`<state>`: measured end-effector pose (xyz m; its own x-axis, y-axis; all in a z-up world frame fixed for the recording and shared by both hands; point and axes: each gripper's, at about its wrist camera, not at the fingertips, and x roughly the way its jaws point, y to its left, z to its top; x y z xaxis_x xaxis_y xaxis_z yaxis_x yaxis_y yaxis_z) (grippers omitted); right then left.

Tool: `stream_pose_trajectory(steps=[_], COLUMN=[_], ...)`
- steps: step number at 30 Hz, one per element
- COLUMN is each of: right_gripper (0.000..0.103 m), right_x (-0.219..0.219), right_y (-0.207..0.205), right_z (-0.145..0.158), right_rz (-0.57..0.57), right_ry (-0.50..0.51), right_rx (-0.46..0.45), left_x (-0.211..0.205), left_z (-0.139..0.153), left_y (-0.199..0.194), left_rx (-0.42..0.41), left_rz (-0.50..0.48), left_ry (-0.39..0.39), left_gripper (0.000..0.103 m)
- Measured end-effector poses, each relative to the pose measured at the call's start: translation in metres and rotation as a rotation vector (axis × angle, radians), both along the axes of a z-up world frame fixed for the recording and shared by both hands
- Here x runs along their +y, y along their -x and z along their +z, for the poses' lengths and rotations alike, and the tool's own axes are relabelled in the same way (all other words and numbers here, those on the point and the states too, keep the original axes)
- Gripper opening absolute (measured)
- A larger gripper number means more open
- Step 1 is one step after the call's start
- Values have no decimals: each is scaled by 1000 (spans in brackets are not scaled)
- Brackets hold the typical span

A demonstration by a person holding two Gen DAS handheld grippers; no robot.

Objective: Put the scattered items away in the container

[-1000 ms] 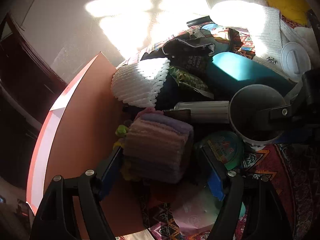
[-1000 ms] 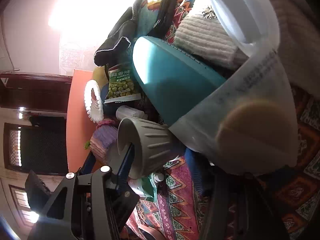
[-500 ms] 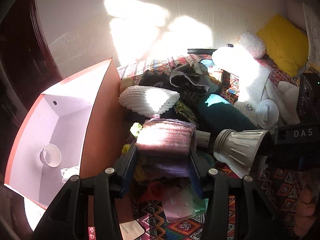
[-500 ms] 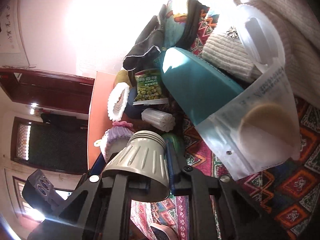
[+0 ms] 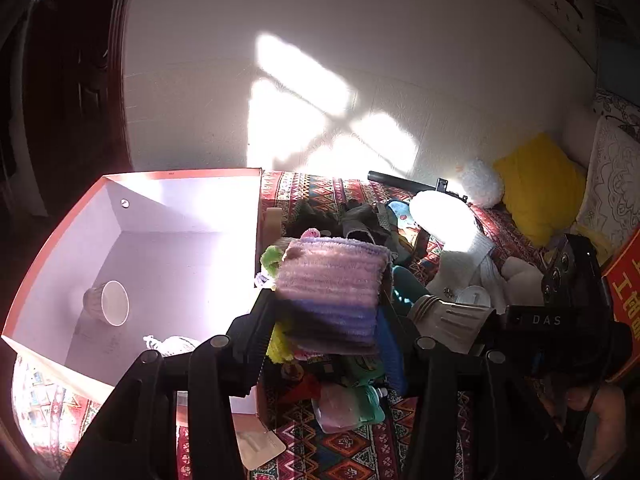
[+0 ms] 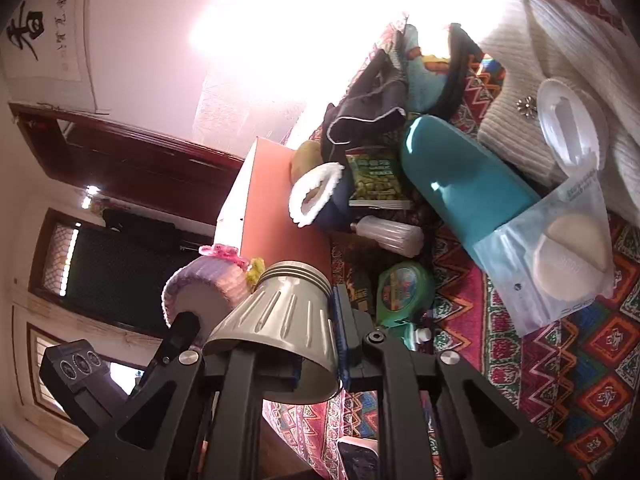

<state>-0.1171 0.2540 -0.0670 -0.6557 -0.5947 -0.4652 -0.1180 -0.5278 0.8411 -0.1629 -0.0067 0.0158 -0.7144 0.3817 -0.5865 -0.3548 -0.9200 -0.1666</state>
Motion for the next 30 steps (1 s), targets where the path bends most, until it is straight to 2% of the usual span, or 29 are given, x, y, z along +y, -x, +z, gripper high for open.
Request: stream_pose_trajectory(steps=[3, 7, 13, 14, 16, 19, 23, 25, 26, 27, 28, 29, 30], right_gripper=[12, 12, 12, 12, 12, 12, 16, 28, 44, 70, 80, 87, 87], right_x=[-23, -65, -134, -143, -160, -181, -196, -197, -195, -192, -188, -184, -181], right_y=[3, 16, 40, 45, 55, 67, 81, 85, 85, 84, 82, 80, 77], right_z=[18, 44, 70, 72, 76, 77, 69, 60, 57, 54, 53, 54, 54], right_rz=[29, 90, 187, 201, 225, 249, 285, 287, 276, 262, 242, 222, 213], right_ry=[-37, -93, -180, -187, -205, -265, -326, -329, -326, -325, -324, -326, -330], right_rx=[43, 114, 200, 207, 220, 232, 205, 171, 154, 142, 141, 148, 154], left_x=[-33, -72, -116, -123, -138, -157, -168, -168, -169, -169, -169, -169, -169], left_z=[17, 29, 28, 28, 28, 26, 13, 7, 6, 6, 5, 5, 5], left_y=[-1, 5, 21, 23, 27, 32, 42, 46, 45, 45, 44, 44, 44], left_rx=[35, 62, 90, 99, 114, 121, 73, 49, 44, 44, 46, 46, 44], left_rz=[54, 134, 251, 270, 298, 321, 347, 348, 352, 355, 357, 359, 361], left_ry=[-55, -89, -75, -73, -93, -165, -184, -189, -185, -181, -178, -177, -179], left_gripper=[46, 46, 46, 42, 24, 23, 23, 23, 23, 23, 23, 23, 23])
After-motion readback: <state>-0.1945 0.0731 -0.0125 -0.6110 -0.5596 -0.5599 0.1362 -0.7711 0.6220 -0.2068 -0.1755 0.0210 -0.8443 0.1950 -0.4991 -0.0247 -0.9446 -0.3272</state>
